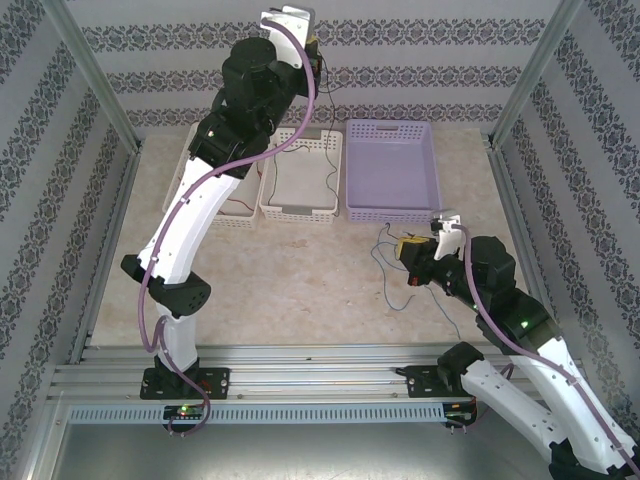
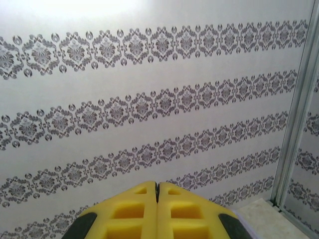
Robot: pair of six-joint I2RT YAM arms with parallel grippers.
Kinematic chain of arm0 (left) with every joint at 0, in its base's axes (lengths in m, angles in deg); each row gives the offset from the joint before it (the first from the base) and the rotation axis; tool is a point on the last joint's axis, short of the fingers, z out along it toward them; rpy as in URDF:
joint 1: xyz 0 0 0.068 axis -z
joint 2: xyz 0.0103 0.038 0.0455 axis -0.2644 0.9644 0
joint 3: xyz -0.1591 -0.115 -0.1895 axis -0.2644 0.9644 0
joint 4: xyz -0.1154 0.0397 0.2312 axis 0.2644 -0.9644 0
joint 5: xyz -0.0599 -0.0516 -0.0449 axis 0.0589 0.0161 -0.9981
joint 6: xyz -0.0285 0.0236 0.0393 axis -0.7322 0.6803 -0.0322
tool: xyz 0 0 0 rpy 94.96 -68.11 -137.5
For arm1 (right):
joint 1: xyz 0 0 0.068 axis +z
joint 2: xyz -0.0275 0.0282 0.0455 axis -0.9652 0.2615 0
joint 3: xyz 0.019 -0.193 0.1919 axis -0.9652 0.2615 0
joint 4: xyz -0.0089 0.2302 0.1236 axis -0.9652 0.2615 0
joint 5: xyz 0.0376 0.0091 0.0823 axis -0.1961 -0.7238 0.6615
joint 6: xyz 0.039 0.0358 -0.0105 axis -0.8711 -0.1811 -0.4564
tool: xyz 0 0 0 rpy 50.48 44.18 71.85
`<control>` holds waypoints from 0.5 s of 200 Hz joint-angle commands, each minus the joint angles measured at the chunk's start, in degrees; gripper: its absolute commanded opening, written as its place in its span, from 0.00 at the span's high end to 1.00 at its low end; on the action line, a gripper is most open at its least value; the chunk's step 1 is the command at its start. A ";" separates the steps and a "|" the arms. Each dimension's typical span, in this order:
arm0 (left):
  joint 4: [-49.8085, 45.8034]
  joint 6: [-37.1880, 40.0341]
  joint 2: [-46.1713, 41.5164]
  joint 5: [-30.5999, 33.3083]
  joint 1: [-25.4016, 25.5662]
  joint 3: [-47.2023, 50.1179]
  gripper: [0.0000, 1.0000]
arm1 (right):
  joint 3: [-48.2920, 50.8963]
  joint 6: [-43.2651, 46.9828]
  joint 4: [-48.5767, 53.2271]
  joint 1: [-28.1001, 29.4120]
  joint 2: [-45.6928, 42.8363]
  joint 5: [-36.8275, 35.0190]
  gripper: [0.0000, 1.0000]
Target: Untangle the cables
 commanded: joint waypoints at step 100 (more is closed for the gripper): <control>10.81 2.06 -2.98 1.31 0.28 -2.13 1.00 | 1.97 -0.11 -2.47 -0.20 -0.15 1.82 1.00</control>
